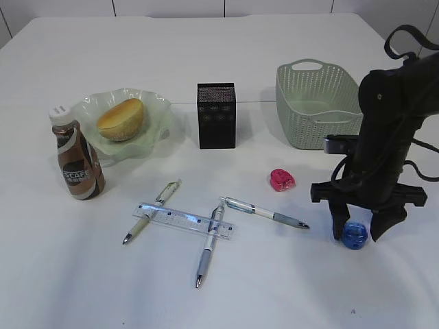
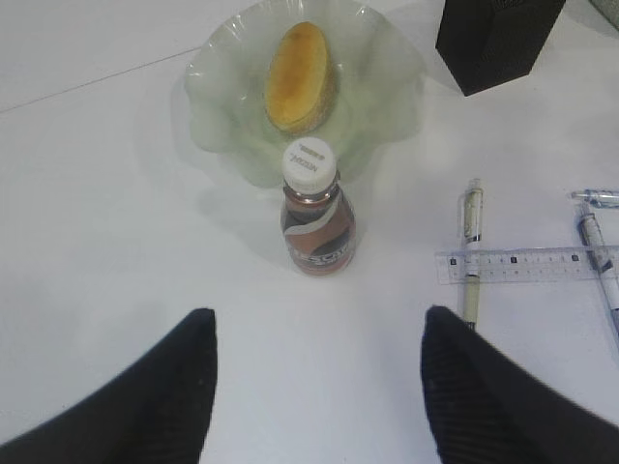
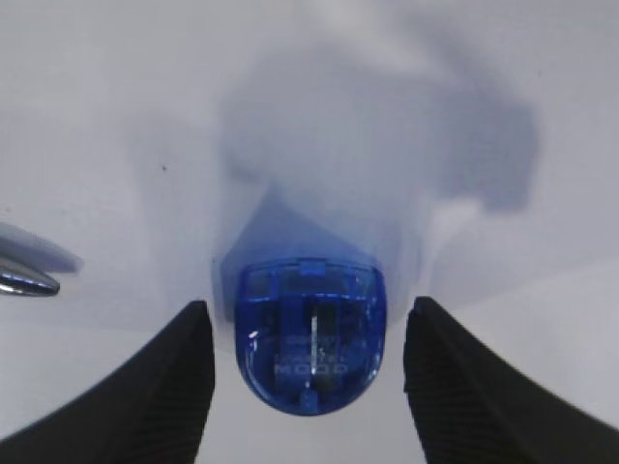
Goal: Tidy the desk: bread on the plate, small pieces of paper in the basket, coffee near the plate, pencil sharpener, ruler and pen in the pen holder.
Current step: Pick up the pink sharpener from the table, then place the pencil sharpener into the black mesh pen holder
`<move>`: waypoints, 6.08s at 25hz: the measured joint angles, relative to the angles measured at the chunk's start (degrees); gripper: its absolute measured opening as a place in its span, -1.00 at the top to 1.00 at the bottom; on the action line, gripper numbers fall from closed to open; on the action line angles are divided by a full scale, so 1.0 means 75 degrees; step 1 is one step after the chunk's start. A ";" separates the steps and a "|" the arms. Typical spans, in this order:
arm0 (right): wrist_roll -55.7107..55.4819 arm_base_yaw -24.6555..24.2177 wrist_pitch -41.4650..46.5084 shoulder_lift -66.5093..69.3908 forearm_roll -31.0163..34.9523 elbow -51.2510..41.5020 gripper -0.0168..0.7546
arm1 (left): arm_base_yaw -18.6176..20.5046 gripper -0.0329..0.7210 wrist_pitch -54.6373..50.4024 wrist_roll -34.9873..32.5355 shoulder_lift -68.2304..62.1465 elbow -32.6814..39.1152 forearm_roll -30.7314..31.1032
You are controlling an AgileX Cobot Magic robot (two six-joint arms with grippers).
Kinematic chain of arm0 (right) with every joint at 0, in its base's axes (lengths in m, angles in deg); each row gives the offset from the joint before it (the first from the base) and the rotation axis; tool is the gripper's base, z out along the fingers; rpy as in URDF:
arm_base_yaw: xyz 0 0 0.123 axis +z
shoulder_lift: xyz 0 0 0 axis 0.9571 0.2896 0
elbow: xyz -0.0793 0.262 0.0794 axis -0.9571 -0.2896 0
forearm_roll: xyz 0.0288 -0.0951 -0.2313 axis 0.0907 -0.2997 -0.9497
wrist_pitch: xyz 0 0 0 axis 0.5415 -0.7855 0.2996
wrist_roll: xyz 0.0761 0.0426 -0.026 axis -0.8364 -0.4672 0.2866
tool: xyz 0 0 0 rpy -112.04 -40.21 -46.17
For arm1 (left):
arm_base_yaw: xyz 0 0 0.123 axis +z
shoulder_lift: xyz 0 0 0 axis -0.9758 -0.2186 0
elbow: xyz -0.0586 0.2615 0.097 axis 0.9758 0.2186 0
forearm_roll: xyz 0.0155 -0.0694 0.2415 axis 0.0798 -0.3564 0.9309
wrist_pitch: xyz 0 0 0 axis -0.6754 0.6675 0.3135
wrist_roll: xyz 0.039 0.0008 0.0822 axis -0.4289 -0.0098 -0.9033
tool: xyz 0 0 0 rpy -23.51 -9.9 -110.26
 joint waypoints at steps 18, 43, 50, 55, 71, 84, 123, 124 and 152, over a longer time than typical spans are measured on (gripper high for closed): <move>-0.0027 0.0000 0.0134 0.0091 0.0000 0.0000 -0.29 | 0.0000 -0.32 0.0000 0.0000 -0.0061 0.0000 0.0000; 0.0177 0.0000 0.0890 0.0233 0.0000 0.0289 0.09 | 0.0000 -0.32 0.0000 0.0000 -0.0061 0.0000 0.0000; 0.0732 0.0000 0.1784 0.0233 0.0000 0.1424 0.09 | 0.0000 -0.32 0.0000 0.0000 -0.0061 0.0000 0.0000; 0.1233 0.0000 0.1876 0.0233 0.0302 0.2459 0.09 | 0.0000 -0.32 0.0000 0.0000 -0.0061 0.0000 0.0000; 0.3057 0.0029 0.1946 0.0241 0.1184 0.5369 0.09 | 0.0000 -0.32 0.0000 0.0000 -0.0061 0.0000 0.0000; 0.5007 0.0614 0.0168 0.0271 0.1949 0.5781 0.09 | 0.0000 -0.32 0.0000 0.0000 -0.0061 0.0000 0.0000; 0.6008 0.0696 -0.3344 0.2391 0.4341 0.5785 0.09 | 0.0000 -0.32 -0.0005 0.0000 -0.0300 0.0000 0.0000; 0.6008 0.0696 -0.3344 0.2391 0.4341 0.5785 0.09 | 0.0000 -0.32 -0.0005 0.0000 -0.0300 0.0000 0.0000; 0.6309 0.0696 -0.2780 0.2534 0.4824 0.6045 -0.15 | 0.0000 -0.32 -0.0040 0.0000 -0.0300 0.0000 0.0000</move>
